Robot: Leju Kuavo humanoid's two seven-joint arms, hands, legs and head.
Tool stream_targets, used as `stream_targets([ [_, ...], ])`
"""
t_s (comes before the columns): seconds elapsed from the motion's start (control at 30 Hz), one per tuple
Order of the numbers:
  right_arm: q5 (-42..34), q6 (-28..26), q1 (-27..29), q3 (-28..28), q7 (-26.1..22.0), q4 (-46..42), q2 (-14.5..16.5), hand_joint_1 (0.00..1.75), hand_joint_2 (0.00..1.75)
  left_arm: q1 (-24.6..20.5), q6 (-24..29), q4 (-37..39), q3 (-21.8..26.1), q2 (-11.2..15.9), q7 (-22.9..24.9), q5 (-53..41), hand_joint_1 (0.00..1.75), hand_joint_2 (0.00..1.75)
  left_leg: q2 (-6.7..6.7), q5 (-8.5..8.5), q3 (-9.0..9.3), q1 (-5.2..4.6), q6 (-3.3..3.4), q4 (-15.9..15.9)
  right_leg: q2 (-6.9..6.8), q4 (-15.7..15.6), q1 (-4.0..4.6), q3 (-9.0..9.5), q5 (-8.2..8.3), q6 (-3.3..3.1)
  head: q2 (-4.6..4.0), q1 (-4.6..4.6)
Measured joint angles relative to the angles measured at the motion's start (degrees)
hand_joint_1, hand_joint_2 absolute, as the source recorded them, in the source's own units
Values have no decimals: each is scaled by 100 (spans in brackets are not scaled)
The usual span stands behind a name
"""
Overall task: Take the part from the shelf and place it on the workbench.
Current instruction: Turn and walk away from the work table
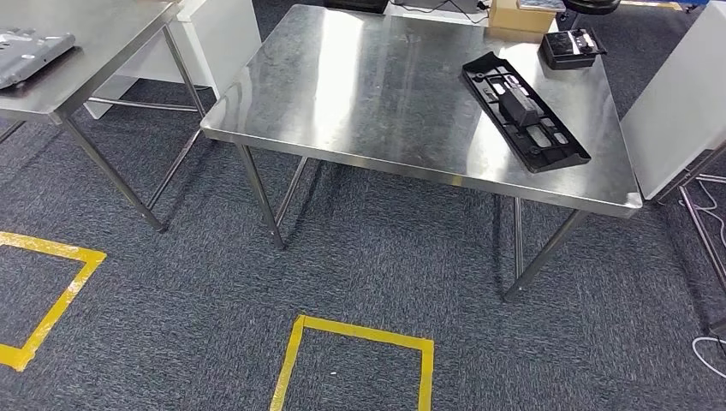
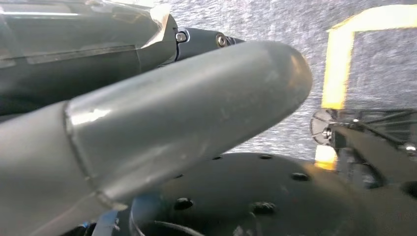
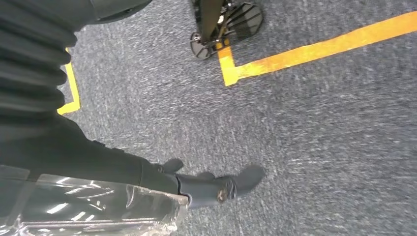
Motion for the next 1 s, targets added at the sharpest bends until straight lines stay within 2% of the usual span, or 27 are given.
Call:
stream_targets([
  [0.03,8,2,3,1,-8,0,7,0,0,2,-1,0,0,7,3,0,0,0,3,-298,-106,13,-40,380,-8,6,5,-47,45,-28,0,-15],
  [0.07,22,8,9,3,-11,0,14,0,0,3,0,0,0,14,5,0,0,0,4,-518,-197,29,-77,761,-17,19,7,-96,88,-32,0,-22],
  [0.1,39,16,16,7,-11,1,22,0,0,3,1,0,0,21,7,1,0,0,4,-609,-227,44,-111,1025,-25,37,6,-147,125,-19,0,-24],
  [0.13,62,24,22,14,-6,2,29,0,0,4,3,0,0,27,8,3,0,0,5,-576,-157,63,-135,1084,-30,62,2,-196,154,-1,0,-26],
  [0.17,87,32,26,23,2,4,37,0,0,4,6,0,0,32,9,5,0,0,7,-453,26,84,-151,911,-31,95,-5,-245,172,16,0,-26],
  [0.2,111,36,27,33,11,7,46,0,0,5,9,0,0,39,11,8,0,0,8,-297,303,105,-159,540,-31,136,-13,-287,181,32,0,-29],
  [0.23,137,41,26,44,23,9,55,0,0,4,15,0,1,44,13,11,0,0,6,-205,590,115,-157,125,-31,180,-10,-329,187,45,0,-29],
  [0.27,166,49,22,59,37,11,63,0,0,4,25,0,1,48,15,14,0,0,2,-149,801,113,-139,-213,-31,219,-2,-368,196,64,0,-27],
  [0.3,193,61,19,78,47,14,70,0,0,6,38,0,2,50,18,16,0,0,-2,-140,919,102,-118,-428,-32,249,7,-400,213,93,0,-26],
  [0.37,245,97,20,128,64,17,81,0,0,11,72,0,2,52,31,25,0,0,-5,-149,904,69,-44,-519,-32,261,21,-456,272,183,0,-22],
  [0.4,262,111,24,150,68,17,83,0,0,14,87,0,3,50,38,33,0,0,2,-119,879,75,14,-549,-33,270,29,-477,284,230,0,-21],
  [0.43,273,121,29,167,70,17,83,0,0,16,100,0,3,45,44,42,0,0,11,-75,851,76,86,-583,-28,323,32,-524,236,256,0,-20],
  [0.47,278,124,33,175,73,17,82,0,0,19,110,0,4,39,48,48,0,0,22,-15,814,80,158,-613,-21,469,33,-599,106,255,0,-8],
  [0.5,279,125,35,179,74,17,80,0,0,22,115,0,4,33,49,53,0,0,32,44,767,84,212,-637,-13,731,30,-708,-99,232,0,3],
  [0.57,279,127,36,181,75,18,79,0,0,29,118,0,4,30,55,46,0,0,41,145,639,63,250,-637,0,1476,13,-964,-542,196,0,24],
  [0.6,277,127,40,181,78,19,78,0,0,32,118,0,4,30,62,37,0,0,42,194,572,58,246,-633,2,1774,9,-1025,-653,219,0,26],
  [0.63,275,127,45,181,82,19,78,0,0,35,117,0,4,30,71,28,0,0,43,244,508,54,239,-629,3,1901,6,-998,-660,265,0,26],
  [0.67,274,127,49,181,86,20,77,0,0,37,117,0,4,30,80,20,0,0,43,291,447,55,226,-625,3,1807,3,-857,-569,324,0,28],
  [0.73,273,127,44,182,95,20,73,0,0,40,115,0,4,30,96,15,0,0,40,376,351,55,182,-610,3,1063,-8,-309,-326,401,0,30],
  [0.77,274,127,35,184,99,20,70,0,0,40,114,0,4,30,104,15,0,0,38,415,312,47,150,-598,11,602,1,-7,-276,395,0,31],
  [0.8,275,127,29,185,106,20,69,0,0,40,113,0,4,31,114,15,0,0,39,454,289,37,113,-590,20,267,17,178,-268,370,0,25],
  [0.83,276,127,25,187,115,20,70,0,0,40,114,0,4,31,125,16,0,0,39,492,275,27,77,-583,31,72,35,273,-288,335,0,20],
  [0.87,277,126,27,189,124,20,73,0,0,40,114,0,4,32,136,16,0,0,40,527,265,19,43,-582,41,11,57,277,-296,303,0,13],
  [0.9,272,124,34,189,137,21,77,0,0,45,114,0,4,33,147,16,0,0,39,556,258,23,11,-579,42,27,36,222,-271,263,0,2],
  [0.93,267,120,37,189,149,23,83,0,0,51,114,0,4,37,156,14,0,0,35,510,230,34,-16,-539,36,33,10,192,-239,209,0,-3],
  [0.97,257,113,39,189,159,25,89,0,0,57,113,0,4,41,167,8,0,0,32,354,178,47,-41,-416,27,35,-15,149,-194,138,0,-13],
  [1.0,244,107,39,188,168,26,95,0,0,63,111,0,3,46,178,-2,0,0,28,109,100,60,-64,-186,16,33,-35,99,-143,65,0,-25],
])
